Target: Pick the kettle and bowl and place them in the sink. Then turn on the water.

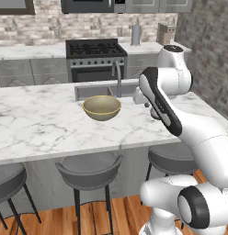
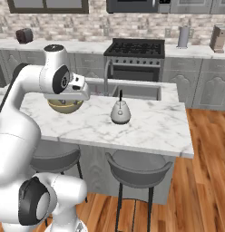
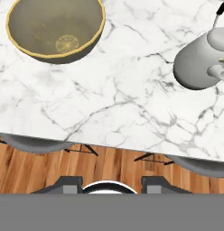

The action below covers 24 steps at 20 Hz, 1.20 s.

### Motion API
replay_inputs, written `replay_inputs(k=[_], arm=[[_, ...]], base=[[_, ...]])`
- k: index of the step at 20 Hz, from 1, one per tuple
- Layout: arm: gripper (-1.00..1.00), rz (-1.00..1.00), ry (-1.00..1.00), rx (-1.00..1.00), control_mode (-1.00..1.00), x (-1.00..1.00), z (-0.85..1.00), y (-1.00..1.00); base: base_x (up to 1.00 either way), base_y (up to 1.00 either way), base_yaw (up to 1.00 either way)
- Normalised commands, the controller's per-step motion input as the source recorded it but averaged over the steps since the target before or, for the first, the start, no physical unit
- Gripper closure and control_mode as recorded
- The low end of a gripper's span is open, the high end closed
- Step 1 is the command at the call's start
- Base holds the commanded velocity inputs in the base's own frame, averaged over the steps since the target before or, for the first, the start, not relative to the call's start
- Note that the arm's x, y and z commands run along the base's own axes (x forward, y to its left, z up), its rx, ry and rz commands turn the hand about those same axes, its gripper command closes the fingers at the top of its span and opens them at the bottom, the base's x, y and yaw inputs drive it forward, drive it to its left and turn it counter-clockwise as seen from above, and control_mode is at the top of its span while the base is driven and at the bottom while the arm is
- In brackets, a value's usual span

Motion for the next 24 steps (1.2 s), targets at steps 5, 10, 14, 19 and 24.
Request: replay_inputs(k=[5, 10, 14, 19, 24], arm=[[-1.00, 0.00, 0.00, 0.00, -1.00, 0.12, 0.00, 0.02], [-1.00, 0.00, 0.00, 0.00, -1.00, 0.07, 0.00, 0.07], [-1.00, -0.01, 0.00, -0.02, -1.00, 0.49, -0.02, 0.05], [-1.00, 0.00, 0.07, 0.00, -1.00, 0.99, 0.00, -0.11], [-1.00, 0.00, 0.08, 0.00, -1.00, 0.96, 0.00, -0.47]], base=[[0.00, 0.00, 0.00], [0.00, 0.00, 0.00], [0.00, 0.00, 0.00], [0.00, 0.00, 0.00], [0.00, 0.00, 0.00]])
